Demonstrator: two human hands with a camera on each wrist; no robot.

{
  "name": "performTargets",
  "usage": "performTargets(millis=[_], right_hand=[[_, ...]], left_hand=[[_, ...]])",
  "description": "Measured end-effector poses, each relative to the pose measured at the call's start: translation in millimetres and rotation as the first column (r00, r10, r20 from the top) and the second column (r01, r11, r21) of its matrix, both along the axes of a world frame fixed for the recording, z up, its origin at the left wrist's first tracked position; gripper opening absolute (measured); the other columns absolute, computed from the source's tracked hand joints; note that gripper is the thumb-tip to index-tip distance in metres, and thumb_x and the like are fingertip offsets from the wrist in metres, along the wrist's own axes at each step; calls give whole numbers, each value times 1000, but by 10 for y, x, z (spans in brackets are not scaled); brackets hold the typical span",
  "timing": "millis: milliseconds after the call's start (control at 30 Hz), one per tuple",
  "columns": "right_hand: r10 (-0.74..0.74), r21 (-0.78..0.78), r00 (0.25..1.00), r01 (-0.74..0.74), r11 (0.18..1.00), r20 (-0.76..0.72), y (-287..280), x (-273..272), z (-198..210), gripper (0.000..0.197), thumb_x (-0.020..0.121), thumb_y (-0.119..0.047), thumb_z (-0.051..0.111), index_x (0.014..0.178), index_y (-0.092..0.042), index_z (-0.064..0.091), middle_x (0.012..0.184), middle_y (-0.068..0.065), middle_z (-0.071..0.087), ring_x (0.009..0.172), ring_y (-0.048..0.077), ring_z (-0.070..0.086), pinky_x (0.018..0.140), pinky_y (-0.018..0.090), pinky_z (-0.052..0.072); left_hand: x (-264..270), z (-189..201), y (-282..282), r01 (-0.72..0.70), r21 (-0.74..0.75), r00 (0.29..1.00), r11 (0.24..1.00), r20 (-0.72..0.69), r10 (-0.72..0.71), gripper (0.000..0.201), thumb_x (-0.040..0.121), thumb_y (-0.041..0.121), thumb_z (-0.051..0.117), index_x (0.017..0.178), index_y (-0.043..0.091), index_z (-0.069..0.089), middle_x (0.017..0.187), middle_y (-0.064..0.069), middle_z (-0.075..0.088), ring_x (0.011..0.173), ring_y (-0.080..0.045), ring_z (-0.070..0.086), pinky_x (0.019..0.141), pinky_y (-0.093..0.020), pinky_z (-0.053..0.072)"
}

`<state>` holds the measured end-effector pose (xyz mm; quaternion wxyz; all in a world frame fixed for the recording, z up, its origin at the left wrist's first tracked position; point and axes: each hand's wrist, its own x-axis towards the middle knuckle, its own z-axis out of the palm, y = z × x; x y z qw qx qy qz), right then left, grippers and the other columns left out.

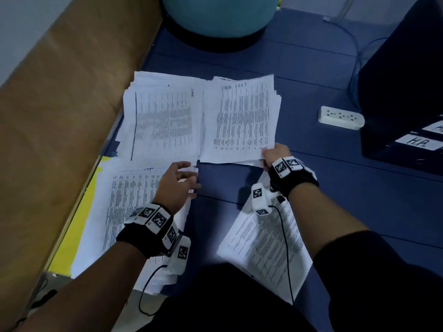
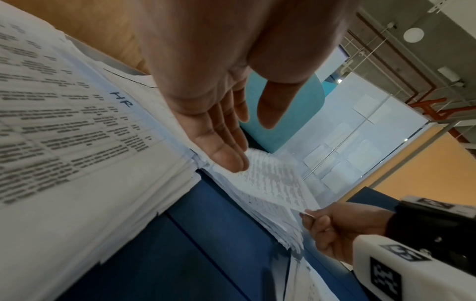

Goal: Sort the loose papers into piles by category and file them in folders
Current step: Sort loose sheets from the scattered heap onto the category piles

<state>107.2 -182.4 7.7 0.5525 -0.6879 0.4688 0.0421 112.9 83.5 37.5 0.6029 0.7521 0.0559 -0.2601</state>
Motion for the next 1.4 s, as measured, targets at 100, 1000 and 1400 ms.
performTargets(millis=[100,1000,1400], right_hand=[[-5,44,999,7,999,-35,24,77,-55,45,97,-6,50,141,1,42,80,6,58,68,20,57,67,25,55],[184,-191,852,-310,931,-490,-309,-2361,-243,43,82,-39,74,97,-5,53,93,9,59,76,23,52,48,25,32],[21,94,999,-18,995,-34,-763,-2779,-319,45,84,-39,73,113,-14,51,87,4,63,67,20,60,65,34,51]], left_hand=[[8,-13,30,21,10,1000,1000,5,-21,26,93,-1,50,112,17,50,106,-12,64,79,-25,66,72,-43,55],[-1187,-465,-1252,300,549,926,780,28,-376,42,82,7,67,121,2,52,117,-11,56,97,-27,55,77,-31,40],[-1486,157,-1317,277,357,875,892,288,-388,22,80,6,71,72,14,52,54,13,51,50,-7,45,51,-18,39]])
